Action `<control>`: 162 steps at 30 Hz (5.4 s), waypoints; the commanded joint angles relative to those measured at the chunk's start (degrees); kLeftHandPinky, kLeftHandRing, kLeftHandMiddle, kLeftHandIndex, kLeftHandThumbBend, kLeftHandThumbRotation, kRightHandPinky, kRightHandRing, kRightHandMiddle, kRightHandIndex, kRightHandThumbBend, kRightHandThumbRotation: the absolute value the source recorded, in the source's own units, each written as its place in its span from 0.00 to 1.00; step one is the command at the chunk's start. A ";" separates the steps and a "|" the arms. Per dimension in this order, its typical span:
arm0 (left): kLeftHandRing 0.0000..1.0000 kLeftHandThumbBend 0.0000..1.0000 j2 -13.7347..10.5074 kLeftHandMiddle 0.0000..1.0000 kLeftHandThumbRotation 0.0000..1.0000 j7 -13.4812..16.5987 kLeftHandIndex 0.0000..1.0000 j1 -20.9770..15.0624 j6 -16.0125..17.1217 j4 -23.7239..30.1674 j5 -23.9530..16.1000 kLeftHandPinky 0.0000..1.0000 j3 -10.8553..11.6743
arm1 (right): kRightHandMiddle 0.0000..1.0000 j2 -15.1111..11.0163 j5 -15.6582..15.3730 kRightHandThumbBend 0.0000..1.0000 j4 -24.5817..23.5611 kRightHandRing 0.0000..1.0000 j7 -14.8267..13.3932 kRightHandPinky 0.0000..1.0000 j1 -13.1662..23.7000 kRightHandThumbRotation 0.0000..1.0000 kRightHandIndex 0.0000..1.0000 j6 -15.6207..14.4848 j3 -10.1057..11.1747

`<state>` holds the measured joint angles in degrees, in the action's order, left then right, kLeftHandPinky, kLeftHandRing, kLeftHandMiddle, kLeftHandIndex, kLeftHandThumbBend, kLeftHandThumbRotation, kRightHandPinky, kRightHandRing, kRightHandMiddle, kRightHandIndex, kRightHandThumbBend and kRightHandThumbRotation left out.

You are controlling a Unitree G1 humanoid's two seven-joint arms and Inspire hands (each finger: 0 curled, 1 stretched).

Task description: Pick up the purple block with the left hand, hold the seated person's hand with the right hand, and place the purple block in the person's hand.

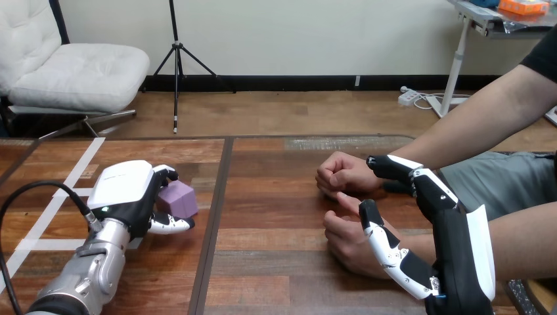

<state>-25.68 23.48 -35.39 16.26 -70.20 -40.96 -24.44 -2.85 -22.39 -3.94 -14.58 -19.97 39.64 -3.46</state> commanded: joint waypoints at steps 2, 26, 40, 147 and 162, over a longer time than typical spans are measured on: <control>0.71 0.81 -0.67 0.78 0.41 -0.81 0.80 -4.12 -0.71 0.84 -0.72 0.59 -1.19 | 0.74 -0.23 0.20 0.36 -2.12 0.74 0.13 0.69 2.97 0.26 0.71 0.24 0.41; 0.68 0.88 -1.08 0.79 0.48 -1.68 0.82 -4.42 -1.50 2.23 -2.20 0.54 -2.64 | 0.74 -0.49 -0.23 0.36 -1.46 0.74 -0.17 0.69 4.13 0.24 0.71 0.77 0.73; 0.70 0.87 -1.37 0.79 0.50 -1.96 0.82 -4.42 -1.28 2.24 -2.25 0.57 -2.49 | 0.74 -0.44 -0.18 0.36 -1.07 0.74 -0.30 0.69 4.54 0.23 0.71 1.04 0.70; 0.84 0.81 -1.80 0.88 0.50 4.66 0.87 -1.84 -5.64 7.46 0.18 0.77 0.41 | 0.74 0.23 -0.82 0.36 -0.76 0.75 -0.93 0.69 4.39 0.24 0.71 0.90 0.33; 0.89 0.90 -1.79 0.92 0.50 -6.90 0.94 -1.68 -7.32 8.85 15.22 0.83 11.12 | 0.74 0.06 -1.11 0.36 -0.95 0.74 -0.95 0.68 4.37 0.22 0.71 0.79 0.49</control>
<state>-26.44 18.82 -34.90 7.69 -64.32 -31.23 -19.10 -2.73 -23.20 -3.85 -14.95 -18.57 40.02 -3.50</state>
